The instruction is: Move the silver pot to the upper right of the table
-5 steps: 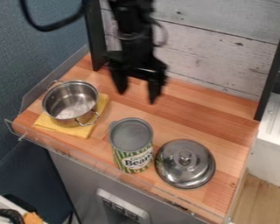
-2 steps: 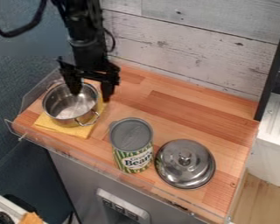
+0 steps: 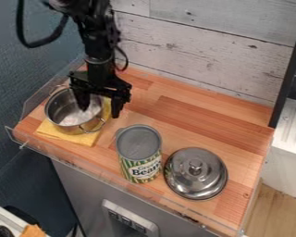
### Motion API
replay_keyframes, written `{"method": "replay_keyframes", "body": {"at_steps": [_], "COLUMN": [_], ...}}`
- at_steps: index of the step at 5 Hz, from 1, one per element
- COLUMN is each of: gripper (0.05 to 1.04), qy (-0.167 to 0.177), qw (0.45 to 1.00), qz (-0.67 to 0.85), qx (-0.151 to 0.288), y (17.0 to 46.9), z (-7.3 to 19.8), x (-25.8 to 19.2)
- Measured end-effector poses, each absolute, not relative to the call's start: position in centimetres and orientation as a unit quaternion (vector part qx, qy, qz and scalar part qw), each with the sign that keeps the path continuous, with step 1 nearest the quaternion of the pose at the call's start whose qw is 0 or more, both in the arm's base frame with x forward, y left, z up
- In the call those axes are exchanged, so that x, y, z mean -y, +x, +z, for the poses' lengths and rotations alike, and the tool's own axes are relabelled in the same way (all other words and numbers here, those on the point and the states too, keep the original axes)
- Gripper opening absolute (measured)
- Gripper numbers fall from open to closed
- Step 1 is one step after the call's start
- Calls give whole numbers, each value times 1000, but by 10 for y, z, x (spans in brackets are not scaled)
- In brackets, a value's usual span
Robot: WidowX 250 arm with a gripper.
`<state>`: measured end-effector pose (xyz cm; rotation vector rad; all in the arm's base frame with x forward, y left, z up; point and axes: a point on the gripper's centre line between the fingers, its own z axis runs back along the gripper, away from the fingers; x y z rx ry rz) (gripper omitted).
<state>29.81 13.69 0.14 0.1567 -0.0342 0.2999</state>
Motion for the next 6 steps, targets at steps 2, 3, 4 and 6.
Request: {"method": "replay_keyframes", "body": {"at_steps": [2, 3, 4, 6], "gripper": [358, 155, 77, 71], "qy": [73, 70, 64, 50], "qw": [987, 987, 989, 997], "qz": [144, 142, 133, 24], "qx": [10, 9, 19, 59], "y": [302, 301, 304, 351], "z": [-4, -2, 15, 69], "x": [-139, -138, -133, -52]}}
